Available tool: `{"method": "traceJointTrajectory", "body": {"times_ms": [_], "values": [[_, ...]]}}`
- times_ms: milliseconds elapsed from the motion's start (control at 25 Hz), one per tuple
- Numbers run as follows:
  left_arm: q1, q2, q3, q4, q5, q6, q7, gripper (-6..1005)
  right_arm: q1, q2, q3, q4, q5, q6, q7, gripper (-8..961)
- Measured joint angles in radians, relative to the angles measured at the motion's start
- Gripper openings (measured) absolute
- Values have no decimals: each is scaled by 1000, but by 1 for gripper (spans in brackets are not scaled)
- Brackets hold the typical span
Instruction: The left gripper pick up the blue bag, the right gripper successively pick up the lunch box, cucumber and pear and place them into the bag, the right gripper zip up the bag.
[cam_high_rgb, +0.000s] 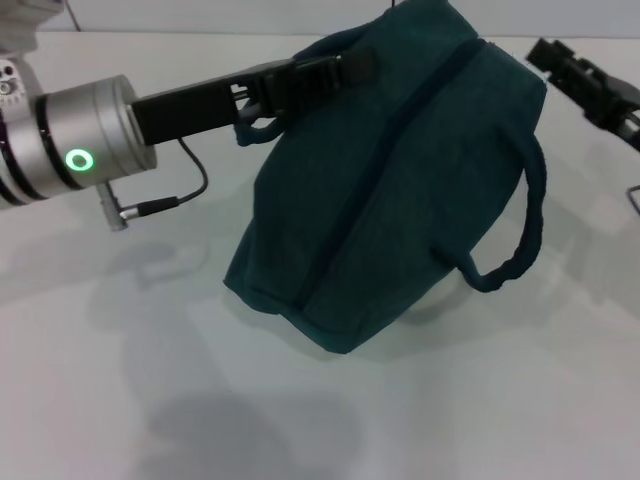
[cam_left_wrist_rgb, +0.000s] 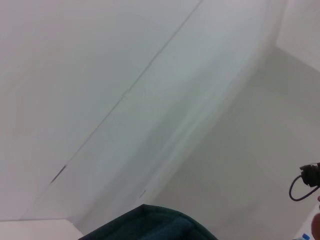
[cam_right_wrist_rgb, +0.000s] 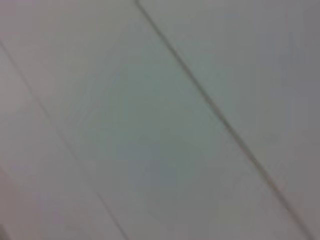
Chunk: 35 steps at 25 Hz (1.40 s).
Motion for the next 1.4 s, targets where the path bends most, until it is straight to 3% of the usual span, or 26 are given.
{"method": "traceJointTrajectory", "body": {"times_ms": [400, 520, 720, 1040, 1400], "values": [[-97, -1, 21, -134, 1, -100, 76, 64, -90, -37, 102, 2, 1, -71, 3, 527], [-115, -2, 48, -152, 0, -147, 86, 80, -109, -40, 115, 2, 1, -85, 4, 755], [-139, -4, 89, -195, -2, -249, 115, 108, -116, -42, 115, 2, 1, -94, 4, 750], [-138, -5, 93, -239, -47, -301, 169, 153, -117, -42, 115, 1, -3, -107, 9, 748], [-73, 5, 89, -232, -224, -246, 239, 420, -112, -46, 108, 1, -19, -175, 5, 750]]}}
